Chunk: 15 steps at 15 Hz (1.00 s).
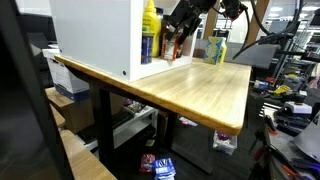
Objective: Move the red can backwards
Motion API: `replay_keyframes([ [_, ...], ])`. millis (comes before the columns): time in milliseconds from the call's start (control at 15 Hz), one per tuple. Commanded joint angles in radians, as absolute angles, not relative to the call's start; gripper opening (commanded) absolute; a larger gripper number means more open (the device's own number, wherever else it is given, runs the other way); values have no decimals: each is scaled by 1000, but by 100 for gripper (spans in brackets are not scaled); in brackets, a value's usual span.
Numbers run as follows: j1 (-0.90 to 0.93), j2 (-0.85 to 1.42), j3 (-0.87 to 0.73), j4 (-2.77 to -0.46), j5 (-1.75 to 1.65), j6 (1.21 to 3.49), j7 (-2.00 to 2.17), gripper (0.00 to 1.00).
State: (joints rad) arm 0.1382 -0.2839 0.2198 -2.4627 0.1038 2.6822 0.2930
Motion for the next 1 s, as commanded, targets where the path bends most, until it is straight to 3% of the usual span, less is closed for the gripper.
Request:
replay_keyframes([
  [0, 116, -263, 232, -2450, 71, 2712, 334, 100],
  [533, 95, -250, 238, -2435, 39, 2707, 363, 98],
  [667, 90, -244, 244, -2431, 25, 2706, 383, 74],
  [800, 80, -242, 253, -2431, 4, 2707, 417, 68],
  [933, 74, -241, 262, -2431, -19, 2706, 455, 55],
])
